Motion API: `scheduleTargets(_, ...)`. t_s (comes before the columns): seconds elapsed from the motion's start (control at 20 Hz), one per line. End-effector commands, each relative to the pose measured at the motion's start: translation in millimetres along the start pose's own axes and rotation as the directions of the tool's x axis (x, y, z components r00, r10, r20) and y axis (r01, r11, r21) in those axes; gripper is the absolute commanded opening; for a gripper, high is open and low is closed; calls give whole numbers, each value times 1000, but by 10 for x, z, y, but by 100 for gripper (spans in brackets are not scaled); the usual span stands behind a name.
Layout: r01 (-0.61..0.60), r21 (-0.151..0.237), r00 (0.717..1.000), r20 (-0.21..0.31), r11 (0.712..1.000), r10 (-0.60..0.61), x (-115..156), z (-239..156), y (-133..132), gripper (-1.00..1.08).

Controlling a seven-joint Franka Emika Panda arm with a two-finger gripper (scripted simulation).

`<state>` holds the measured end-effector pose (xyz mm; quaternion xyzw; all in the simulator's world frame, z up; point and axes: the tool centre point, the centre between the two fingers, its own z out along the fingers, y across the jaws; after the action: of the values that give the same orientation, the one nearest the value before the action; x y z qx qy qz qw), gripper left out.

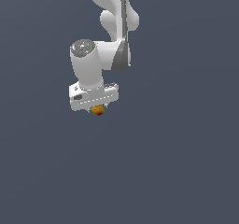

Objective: Pick up the object and move it to a goal position.

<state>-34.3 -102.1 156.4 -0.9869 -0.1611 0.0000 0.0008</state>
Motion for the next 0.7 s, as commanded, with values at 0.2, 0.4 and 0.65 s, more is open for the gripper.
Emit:
scheduleTargets(0.2, 1, 0, 1000, -1, 1000, -1, 26, -482, 624, -100)
scheduleTargets(0.4, 1, -1, 1000, 0, 1000, -1, 48, -716, 939, -100)
scheduleTargets(0.65, 1, -1, 1000, 0, 1000, -1, 74, -925, 1223, -100)
